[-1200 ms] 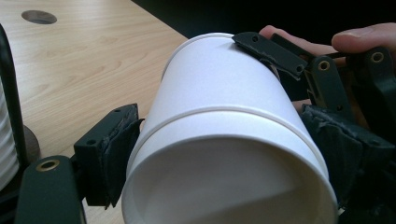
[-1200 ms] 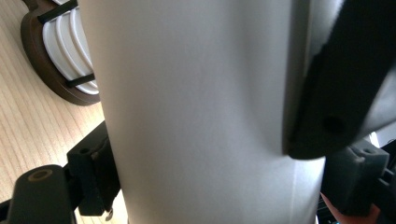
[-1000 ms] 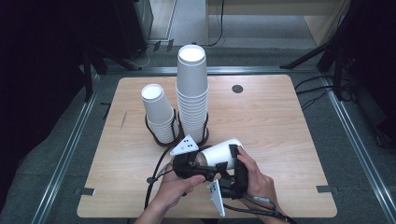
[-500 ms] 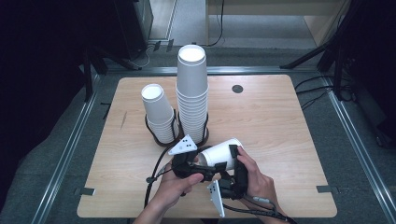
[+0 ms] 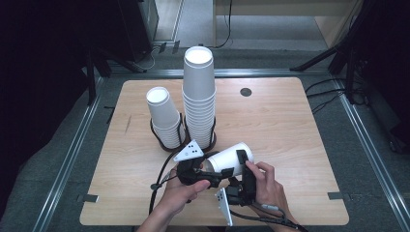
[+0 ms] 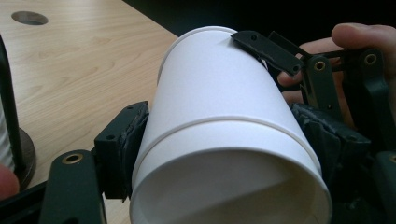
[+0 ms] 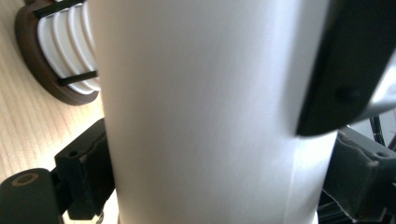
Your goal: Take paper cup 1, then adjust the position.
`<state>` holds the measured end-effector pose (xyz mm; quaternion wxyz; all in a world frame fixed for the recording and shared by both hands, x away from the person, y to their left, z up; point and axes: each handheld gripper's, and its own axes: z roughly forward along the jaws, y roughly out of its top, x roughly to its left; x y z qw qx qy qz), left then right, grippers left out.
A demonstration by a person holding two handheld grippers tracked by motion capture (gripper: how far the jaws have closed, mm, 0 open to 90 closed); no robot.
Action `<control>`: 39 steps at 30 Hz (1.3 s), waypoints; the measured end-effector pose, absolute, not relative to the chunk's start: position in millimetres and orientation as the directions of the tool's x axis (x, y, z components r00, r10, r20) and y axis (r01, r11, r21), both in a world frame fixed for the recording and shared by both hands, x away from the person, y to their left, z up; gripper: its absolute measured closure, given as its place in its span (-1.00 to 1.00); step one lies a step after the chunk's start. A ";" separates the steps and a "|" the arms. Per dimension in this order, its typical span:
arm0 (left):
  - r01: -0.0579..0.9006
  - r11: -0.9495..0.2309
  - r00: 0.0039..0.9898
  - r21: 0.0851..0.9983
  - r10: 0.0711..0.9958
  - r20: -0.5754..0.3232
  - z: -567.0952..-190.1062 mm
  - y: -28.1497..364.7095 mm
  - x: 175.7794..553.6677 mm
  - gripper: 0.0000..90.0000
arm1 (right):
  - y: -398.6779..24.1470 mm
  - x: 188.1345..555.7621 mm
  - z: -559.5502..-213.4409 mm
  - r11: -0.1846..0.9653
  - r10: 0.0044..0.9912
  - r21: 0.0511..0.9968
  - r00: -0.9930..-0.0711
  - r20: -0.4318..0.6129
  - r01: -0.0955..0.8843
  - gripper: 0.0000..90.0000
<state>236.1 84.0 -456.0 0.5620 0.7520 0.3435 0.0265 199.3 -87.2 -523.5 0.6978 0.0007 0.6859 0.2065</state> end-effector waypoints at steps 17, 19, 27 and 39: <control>0.450 -0.047 0.735 0.892 0.587 -0.340 -445.5 107.4 238.0 -0.45 | -99.1 193.2 -512.2 0.845 0.436 0.440 -0.083 -0.896 -0.304 -1.00; 0.443 -0.039 0.732 0.895 0.592 -0.337 -444.5 108.8 237.5 -0.45 | -100.8 191.6 -510.4 0.818 0.484 0.493 -0.108 -0.868 -0.295 -1.00; 0.396 0.028 0.718 0.918 0.613 -0.329 -437.1 120.6 234.7 -0.45 | -105.3 191.8 -496.7 0.666 0.678 0.726 -0.266 -0.685 -0.171 -1.00; 0.334 0.083 0.726 0.939 0.612 -0.312 -437.0 121.4 229.5 -0.45 | -125.9 198.8 -467.0 0.227 0.879 0.971 -0.444 -0.173 0.071 -1.00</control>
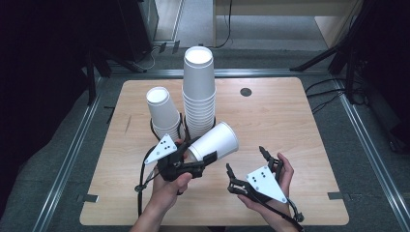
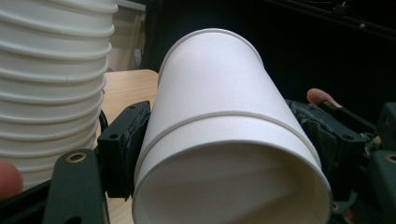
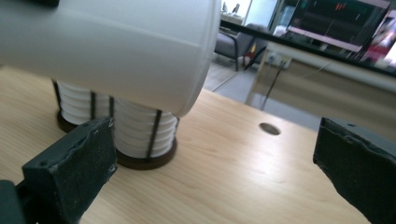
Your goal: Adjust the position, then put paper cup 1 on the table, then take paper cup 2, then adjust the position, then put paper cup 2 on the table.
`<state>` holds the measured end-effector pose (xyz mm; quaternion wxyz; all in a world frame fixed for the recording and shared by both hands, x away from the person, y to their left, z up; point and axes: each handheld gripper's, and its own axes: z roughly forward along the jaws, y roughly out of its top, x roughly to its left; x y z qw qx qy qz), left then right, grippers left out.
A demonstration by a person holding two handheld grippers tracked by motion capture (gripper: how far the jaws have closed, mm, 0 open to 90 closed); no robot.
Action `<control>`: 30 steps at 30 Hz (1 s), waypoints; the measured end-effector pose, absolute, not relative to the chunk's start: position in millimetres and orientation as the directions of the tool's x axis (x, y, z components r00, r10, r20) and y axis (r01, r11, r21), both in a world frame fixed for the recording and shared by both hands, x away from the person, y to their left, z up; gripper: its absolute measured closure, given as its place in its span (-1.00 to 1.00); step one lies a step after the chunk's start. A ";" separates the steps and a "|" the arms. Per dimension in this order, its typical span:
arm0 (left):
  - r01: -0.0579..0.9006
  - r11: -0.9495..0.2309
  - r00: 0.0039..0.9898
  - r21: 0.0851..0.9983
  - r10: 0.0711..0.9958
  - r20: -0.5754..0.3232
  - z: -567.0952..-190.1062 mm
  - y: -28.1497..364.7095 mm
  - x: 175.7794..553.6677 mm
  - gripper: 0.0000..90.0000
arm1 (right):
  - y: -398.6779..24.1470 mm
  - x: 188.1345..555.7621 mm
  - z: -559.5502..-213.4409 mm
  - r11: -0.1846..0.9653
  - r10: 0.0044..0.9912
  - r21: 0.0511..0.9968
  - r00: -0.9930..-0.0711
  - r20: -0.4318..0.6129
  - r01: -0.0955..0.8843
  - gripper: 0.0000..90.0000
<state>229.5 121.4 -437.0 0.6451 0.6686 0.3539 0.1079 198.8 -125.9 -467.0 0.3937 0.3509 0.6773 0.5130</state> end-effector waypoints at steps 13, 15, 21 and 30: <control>0.305 0.118 0.730 0.945 0.609 -0.311 -441.6 119.4 227.2 -0.45 | -136.0 203.2 -460.2 -0.029 0.856 0.975 -0.498 0.139 0.222 -0.99; 0.298 0.122 0.730 0.947 0.610 -0.309 -441.8 119.8 226.6 -0.45 | -135.9 202.5 -458.8 -0.060 0.843 0.969 -0.508 0.178 0.239 -0.98; 0.289 0.144 0.721 0.947 0.617 -0.314 -443.8 120.4 226.1 -0.45 | -136.8 200.5 -452.8 -0.162 0.802 0.945 -0.520 0.294 0.285 -0.88; 0.284 0.139 0.729 0.949 0.611 -0.307 -446.3 116.6 225.0 -0.45 | -140.3 201.4 -447.6 -0.284 0.745 0.884 -0.496 0.447 0.370 -0.90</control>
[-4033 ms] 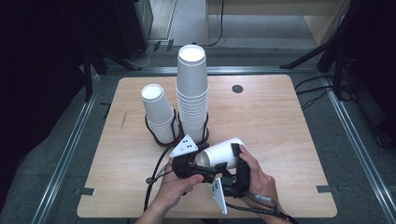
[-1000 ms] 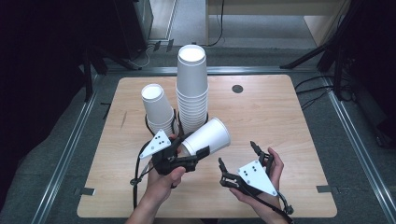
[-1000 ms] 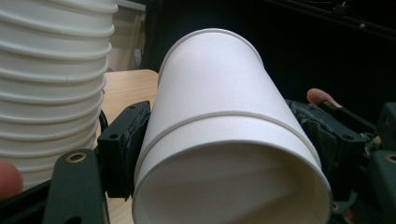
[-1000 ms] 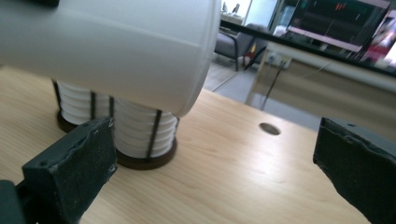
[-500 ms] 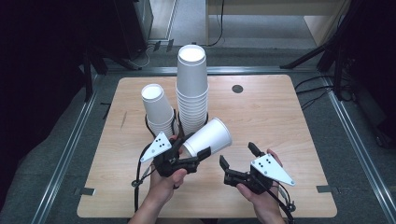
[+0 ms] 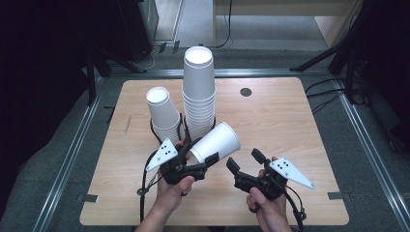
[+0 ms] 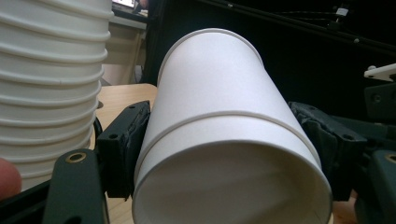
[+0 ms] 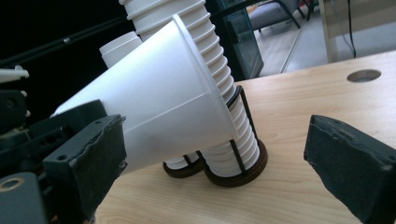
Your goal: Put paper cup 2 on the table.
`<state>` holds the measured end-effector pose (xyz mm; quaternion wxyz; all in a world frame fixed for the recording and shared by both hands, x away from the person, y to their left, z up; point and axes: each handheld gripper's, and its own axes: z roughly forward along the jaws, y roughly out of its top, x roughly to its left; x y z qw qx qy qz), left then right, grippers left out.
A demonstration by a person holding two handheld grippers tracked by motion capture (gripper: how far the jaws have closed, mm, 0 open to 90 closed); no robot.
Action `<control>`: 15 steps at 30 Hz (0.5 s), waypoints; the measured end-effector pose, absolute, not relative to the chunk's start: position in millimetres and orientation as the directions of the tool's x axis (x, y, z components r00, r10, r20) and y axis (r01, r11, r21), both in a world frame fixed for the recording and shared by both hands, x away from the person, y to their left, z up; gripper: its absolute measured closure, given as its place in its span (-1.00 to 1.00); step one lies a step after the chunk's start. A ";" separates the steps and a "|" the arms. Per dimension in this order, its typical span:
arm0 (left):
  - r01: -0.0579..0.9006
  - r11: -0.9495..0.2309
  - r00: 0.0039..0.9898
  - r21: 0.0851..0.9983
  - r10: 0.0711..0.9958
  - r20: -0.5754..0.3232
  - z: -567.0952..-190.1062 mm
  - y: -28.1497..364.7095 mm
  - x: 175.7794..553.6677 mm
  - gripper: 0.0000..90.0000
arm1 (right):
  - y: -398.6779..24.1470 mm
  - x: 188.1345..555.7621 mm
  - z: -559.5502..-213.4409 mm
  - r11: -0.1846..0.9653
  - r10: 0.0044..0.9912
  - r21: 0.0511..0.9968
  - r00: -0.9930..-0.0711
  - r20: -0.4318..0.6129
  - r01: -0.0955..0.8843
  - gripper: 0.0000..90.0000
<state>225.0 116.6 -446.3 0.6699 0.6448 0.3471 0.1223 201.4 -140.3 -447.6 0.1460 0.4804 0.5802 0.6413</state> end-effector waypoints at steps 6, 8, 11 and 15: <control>0.283 0.140 0.731 0.949 0.609 -0.307 -450.2 112.0 223.9 -0.45 | -145.6 204.1 -448.0 -0.368 0.682 0.826 -0.480 0.552 0.427 -0.98; 0.281 0.148 0.733 0.948 0.605 -0.311 -451.1 110.5 223.0 -0.45 | -146.9 205.2 -448.4 -0.396 0.657 0.801 -0.471 0.588 0.448 -1.00; 0.272 0.143 0.736 0.952 0.606 -0.301 -452.3 108.2 221.8 -0.45 | -148.1 206.2 -449.1 -0.423 0.625 0.773 -0.465 0.626 0.473 -1.00; 0.272 0.142 0.738 0.952 0.604 -0.301 -455.2 104.0 220.3 -0.45 | -150.3 208.2 -451.1 -0.452 0.580 0.733 -0.457 0.674 0.508 -1.00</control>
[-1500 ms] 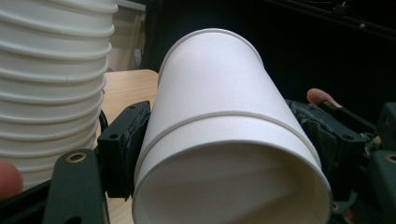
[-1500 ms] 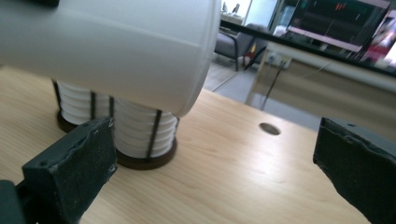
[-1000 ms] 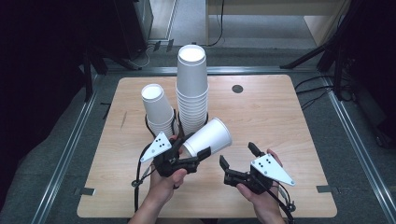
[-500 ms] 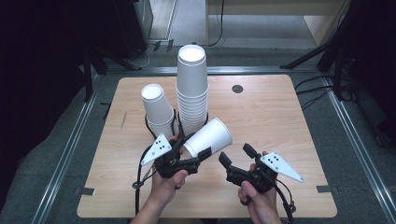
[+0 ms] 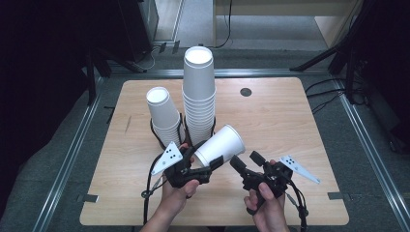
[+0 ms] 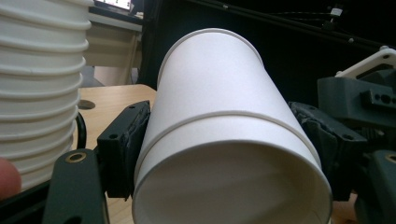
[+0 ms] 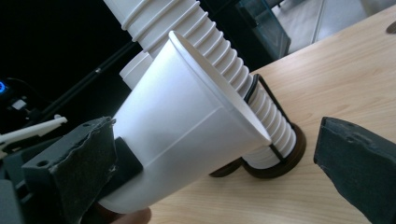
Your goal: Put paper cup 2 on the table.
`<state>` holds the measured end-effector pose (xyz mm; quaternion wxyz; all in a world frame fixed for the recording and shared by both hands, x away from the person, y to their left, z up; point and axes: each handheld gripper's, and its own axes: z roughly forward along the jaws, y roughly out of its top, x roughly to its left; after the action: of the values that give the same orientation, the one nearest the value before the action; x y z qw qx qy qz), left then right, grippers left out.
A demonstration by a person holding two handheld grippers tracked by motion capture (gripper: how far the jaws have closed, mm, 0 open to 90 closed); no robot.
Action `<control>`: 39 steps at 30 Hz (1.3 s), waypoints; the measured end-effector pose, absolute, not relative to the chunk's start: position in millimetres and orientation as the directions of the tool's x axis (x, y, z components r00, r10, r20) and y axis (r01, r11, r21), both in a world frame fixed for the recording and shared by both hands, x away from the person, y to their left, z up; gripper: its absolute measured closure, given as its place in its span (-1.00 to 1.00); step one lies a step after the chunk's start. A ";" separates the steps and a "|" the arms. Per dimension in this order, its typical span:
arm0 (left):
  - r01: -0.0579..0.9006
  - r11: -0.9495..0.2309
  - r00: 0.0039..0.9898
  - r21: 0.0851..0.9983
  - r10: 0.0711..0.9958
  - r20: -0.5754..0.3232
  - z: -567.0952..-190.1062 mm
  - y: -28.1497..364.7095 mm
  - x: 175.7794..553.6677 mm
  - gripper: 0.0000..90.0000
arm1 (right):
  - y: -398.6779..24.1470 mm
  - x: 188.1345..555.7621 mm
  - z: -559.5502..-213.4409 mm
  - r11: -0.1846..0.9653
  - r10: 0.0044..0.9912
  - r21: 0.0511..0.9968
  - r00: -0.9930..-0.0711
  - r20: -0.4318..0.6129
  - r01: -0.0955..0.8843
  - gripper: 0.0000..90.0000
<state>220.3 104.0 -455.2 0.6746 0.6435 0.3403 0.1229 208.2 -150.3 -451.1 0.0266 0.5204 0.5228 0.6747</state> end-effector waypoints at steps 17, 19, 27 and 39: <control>0.244 0.156 0.747 0.957 0.599 -0.288 -461.0 88.4 212.4 -0.45 | -165.1 218.5 -466.7 -0.595 0.349 0.486 -0.338 0.874 0.641 -1.00; 0.246 0.157 0.746 0.956 0.600 -0.290 -461.6 86.4 211.7 -0.45 | -164.0 219.2 -467.5 -0.591 0.329 0.478 -0.347 0.878 0.650 -1.00; 0.243 0.163 0.747 0.956 0.597 -0.292 -464.5 78.0 206.4 -0.45 | -161.8 223.4 -475.9 -0.606 0.245 0.409 -0.329 0.912 0.682 -1.00; 0.261 0.166 0.758 0.951 0.574 -0.308 -467.3 70.6 203.5 -0.45 | -163.6 225.6 -479.5 -0.625 0.209 0.375 -0.316 0.925 0.684 -1.00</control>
<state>203.5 70.6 -467.3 0.6895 0.6355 0.3284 0.1137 225.6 -163.6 -479.5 -0.1681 0.5601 0.3988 0.7064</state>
